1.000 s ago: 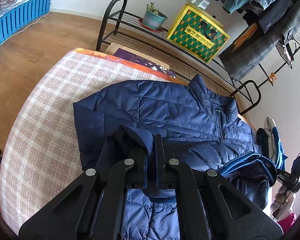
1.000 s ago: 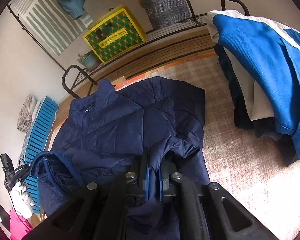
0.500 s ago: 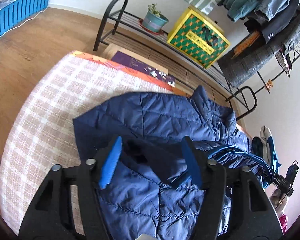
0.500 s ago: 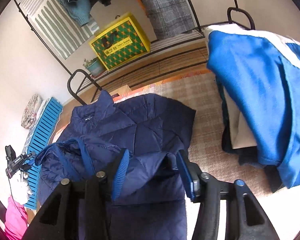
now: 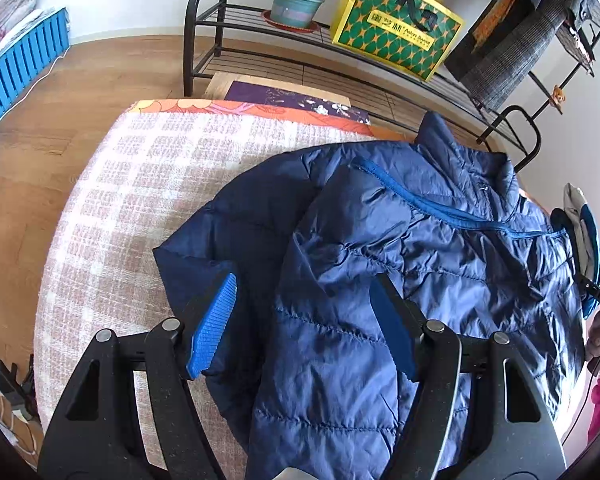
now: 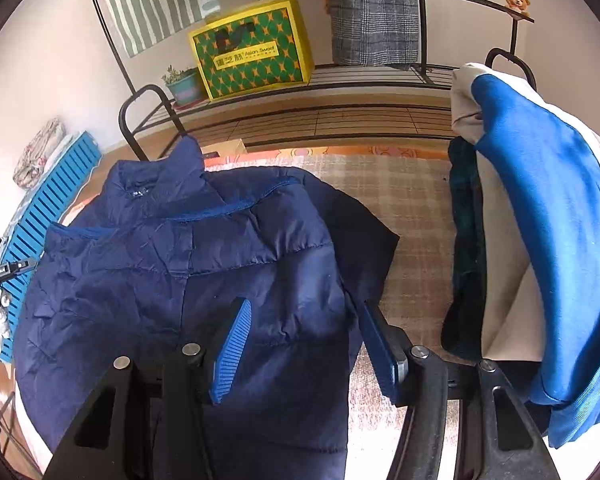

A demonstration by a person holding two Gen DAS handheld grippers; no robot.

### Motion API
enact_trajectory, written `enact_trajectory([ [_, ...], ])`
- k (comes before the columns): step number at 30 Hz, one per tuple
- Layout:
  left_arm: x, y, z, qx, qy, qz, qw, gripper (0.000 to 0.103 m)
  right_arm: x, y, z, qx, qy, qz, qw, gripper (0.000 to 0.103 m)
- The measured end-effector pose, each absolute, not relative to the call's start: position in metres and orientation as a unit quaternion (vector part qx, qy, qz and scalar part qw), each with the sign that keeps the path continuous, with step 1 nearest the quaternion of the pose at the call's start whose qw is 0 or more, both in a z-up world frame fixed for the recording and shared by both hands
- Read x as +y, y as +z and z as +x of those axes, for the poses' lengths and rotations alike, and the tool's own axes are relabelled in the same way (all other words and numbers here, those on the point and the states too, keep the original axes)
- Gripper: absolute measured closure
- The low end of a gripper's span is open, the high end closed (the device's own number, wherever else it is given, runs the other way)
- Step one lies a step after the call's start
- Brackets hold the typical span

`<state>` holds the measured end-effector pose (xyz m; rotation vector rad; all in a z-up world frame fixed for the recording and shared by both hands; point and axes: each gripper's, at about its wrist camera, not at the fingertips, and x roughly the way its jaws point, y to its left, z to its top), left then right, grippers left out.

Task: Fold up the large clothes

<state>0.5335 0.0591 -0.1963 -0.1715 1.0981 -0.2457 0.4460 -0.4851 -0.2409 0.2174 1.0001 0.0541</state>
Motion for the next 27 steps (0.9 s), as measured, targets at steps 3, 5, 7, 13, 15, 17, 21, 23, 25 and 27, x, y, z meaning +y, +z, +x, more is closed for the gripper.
enact_trajectory([
  [3, 0.047, -0.208, 0.538, 0.526, -0.113, -0.054, 0.841, 0.032, -0.481, -0.247, 0.450, 0.490, 0.028, 0.091, 0.867, 0.063],
  [5, 0.042, -0.211, 0.539, 0.525, -0.113, -0.046, 0.842, 0.046, -0.478, -0.245, 0.449, 0.485, 0.023, 0.083, 0.870, 0.074],
  [7, 0.038, -0.213, 0.541, 0.528, -0.112, -0.041, 0.841, 0.076, -0.478, -0.243, 0.447, 0.482, 0.019, 0.080, 0.872, 0.088],
  [13, 0.027, -0.201, 0.532, 0.496, -0.104, -0.002, 0.862, 0.102, -0.466, -0.233, 0.439, 0.464, 0.008, 0.048, 0.884, 0.101],
  [15, 0.026, -0.193, 0.527, 0.481, -0.099, 0.010, 0.871, 0.102, -0.464, -0.227, 0.436, 0.455, 0.002, 0.039, 0.890, 0.101],
  [17, 0.026, -0.183, 0.524, 0.464, -0.090, 0.017, 0.881, 0.103, -0.464, -0.219, 0.433, 0.441, -0.003, 0.037, 0.897, 0.101],
  [21, 0.027, -0.156, 0.524, 0.425, -0.080, 0.022, 0.901, 0.103, -0.465, -0.198, 0.430, 0.411, -0.017, 0.027, 0.911, 0.102],
  [23, 0.025, -0.143, 0.528, 0.407, -0.077, 0.027, 0.910, 0.103, -0.465, -0.186, 0.432, 0.393, -0.023, 0.017, 0.919, 0.102],
  [25, 0.022, -0.133, 0.537, 0.398, -0.076, 0.032, 0.914, 0.103, -0.465, -0.177, 0.440, 0.381, -0.030, 0.014, 0.924, 0.102],
  [27, 0.019, -0.129, 0.552, 0.394, -0.068, 0.032, 0.916, 0.103, -0.468, -0.175, 0.453, 0.378, -0.042, 0.011, 0.925, 0.102],
])
